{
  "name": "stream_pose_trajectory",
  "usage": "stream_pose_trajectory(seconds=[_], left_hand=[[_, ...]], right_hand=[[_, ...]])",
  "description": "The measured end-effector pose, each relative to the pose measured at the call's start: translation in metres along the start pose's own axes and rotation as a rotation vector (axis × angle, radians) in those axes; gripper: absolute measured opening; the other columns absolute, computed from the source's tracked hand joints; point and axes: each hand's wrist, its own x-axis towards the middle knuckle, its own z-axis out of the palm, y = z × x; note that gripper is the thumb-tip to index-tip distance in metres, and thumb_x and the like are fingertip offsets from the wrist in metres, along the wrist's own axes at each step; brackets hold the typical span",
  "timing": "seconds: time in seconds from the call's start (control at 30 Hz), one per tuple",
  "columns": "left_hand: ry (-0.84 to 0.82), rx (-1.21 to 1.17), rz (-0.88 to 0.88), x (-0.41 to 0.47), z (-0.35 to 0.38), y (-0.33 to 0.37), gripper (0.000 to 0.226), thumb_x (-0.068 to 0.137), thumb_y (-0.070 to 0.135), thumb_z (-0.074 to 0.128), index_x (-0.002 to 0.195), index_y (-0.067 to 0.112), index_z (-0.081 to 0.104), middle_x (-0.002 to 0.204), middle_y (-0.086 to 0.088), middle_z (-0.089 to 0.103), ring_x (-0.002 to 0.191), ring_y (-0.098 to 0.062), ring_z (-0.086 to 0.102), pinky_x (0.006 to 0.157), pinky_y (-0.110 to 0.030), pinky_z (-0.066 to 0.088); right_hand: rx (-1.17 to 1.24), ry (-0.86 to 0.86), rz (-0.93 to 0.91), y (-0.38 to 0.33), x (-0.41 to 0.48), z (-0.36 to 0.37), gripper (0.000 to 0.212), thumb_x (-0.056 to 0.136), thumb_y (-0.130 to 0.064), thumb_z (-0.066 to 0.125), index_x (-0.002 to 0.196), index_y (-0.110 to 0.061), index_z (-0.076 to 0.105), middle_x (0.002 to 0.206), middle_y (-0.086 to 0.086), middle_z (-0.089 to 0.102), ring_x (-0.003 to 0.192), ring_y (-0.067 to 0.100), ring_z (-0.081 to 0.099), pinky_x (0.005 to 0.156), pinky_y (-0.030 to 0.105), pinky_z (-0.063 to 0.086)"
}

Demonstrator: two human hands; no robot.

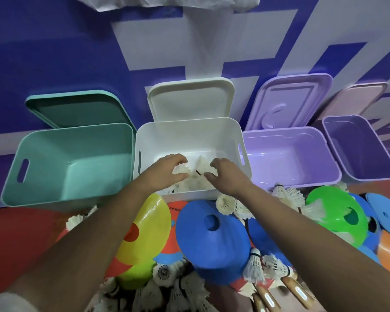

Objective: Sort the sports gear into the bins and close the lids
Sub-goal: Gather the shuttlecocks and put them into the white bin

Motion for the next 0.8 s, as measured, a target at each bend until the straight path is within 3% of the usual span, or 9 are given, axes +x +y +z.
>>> stream_pose_trajectory(seconds=[0.13,0.23,0.37,0.47,0.57,0.8], left_hand=[[0.149,-0.108,0.105,-0.039,0.003,0.048,0.015,0.089,0.023,0.066,0.103,0.021,0.063,0.102,0.008,0.059,0.095,-0.002,0.058,0.084,-0.018,0.047],[0.145,-0.171,0.138,-0.069,0.025,0.075,0.010,0.089,0.015,0.065,0.098,0.019,0.065,0.095,0.010,0.059,0.091,-0.003,0.058,0.079,-0.010,0.044],[0.098,-0.102,0.116,-0.083,0.073,0.081,0.015,0.088,0.017,0.063,0.101,0.025,0.065,0.099,0.013,0.052,0.092,-0.001,0.056,0.081,-0.016,0.042],[0.032,0.037,0.013,-0.075,0.103,0.079,0.032,0.088,0.020,0.059,0.119,0.025,0.063,0.106,0.000,0.050,0.098,-0.018,0.056,0.088,-0.025,0.044],[-0.011,0.205,-0.013,-0.062,0.120,0.078,0.042,0.089,0.025,0.052,0.131,0.030,0.056,0.112,-0.007,0.052,0.107,-0.026,0.053,0.095,-0.036,0.045],[-0.095,0.411,-0.053,-0.031,0.137,0.081,0.039,0.094,0.025,0.043,0.129,0.017,0.057,0.121,-0.008,0.054,0.117,-0.028,0.048,0.101,-0.036,0.039]], right_hand=[[0.160,0.261,-0.076,0.025,-0.063,-0.016,0.031,0.094,-0.028,0.058,0.120,-0.012,0.058,0.117,0.002,0.055,0.102,0.017,0.057,0.087,0.026,0.043],[0.164,0.315,-0.074,0.050,-0.099,-0.017,0.022,0.091,-0.024,0.059,0.110,-0.013,0.060,0.106,-0.001,0.054,0.091,0.014,0.056,0.077,0.022,0.038],[0.033,0.269,-0.049,0.087,-0.119,0.001,0.025,0.085,-0.027,0.060,0.106,-0.013,0.061,0.104,0.003,0.057,0.099,0.024,0.056,0.082,0.032,0.044],[-0.087,0.270,-0.047,0.098,-0.125,0.020,0.026,0.081,-0.019,0.066,0.105,-0.009,0.064,0.108,0.009,0.057,0.095,0.030,0.056,0.080,0.039,0.050],[-0.271,0.278,-0.092,0.096,-0.119,0.036,0.026,0.066,-0.014,0.071,0.091,-0.010,0.066,0.094,0.009,0.058,0.083,0.033,0.056,0.071,0.040,0.051],[-0.620,0.170,-0.125,0.093,-0.105,0.053,0.023,0.050,-0.011,0.077,0.071,-0.015,0.069,0.076,0.005,0.060,0.074,0.029,0.053,0.069,0.037,0.047]])
